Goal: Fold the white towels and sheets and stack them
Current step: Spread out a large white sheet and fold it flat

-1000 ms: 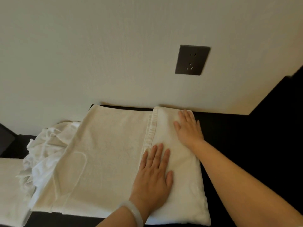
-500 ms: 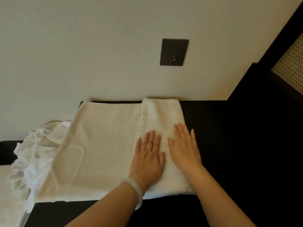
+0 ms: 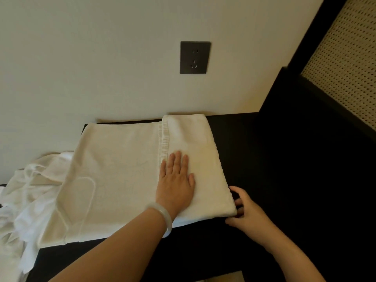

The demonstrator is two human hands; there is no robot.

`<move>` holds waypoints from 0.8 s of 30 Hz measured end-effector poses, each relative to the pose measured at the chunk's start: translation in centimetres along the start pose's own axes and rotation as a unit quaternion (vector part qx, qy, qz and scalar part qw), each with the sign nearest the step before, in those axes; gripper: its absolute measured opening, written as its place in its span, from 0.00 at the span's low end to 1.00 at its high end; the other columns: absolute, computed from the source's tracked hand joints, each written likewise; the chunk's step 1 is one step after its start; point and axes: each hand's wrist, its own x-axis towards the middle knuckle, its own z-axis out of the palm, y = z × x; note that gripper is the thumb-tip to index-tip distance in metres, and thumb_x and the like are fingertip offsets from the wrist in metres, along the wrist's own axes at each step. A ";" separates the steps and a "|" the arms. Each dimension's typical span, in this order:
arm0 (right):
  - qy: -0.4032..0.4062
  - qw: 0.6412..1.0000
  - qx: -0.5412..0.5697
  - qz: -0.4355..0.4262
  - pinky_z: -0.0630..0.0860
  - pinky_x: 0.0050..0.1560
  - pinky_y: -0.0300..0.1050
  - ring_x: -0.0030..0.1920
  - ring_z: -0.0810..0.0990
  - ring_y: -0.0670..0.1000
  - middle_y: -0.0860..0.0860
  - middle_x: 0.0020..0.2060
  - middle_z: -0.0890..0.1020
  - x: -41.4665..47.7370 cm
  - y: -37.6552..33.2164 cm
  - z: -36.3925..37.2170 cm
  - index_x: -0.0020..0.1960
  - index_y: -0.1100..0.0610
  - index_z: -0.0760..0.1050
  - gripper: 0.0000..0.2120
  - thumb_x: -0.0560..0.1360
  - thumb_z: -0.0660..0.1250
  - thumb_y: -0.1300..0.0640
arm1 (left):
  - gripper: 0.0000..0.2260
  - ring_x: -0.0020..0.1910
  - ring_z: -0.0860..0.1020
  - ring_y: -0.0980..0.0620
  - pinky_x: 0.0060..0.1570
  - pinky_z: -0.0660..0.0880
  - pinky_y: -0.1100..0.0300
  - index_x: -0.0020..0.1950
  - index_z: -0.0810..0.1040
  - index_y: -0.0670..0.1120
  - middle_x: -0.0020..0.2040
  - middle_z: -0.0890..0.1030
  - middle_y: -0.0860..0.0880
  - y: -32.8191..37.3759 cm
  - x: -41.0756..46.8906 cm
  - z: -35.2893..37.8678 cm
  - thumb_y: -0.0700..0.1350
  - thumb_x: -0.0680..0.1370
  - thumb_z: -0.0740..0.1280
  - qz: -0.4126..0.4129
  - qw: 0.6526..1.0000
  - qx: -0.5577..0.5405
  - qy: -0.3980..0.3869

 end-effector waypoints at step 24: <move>0.300 0.890 -0.290 -0.182 0.56 0.75 0.48 0.77 0.60 0.51 0.51 0.77 0.62 2.8 -5.6 4.7 0.79 0.55 0.56 0.25 0.82 0.54 0.57 | 0.29 0.77 0.32 0.51 0.75 0.31 0.46 0.79 0.37 0.50 0.80 0.37 0.49 2.1 -2.6 1.2 0.57 0.79 0.32 0.110 0.994 0.010 -0.006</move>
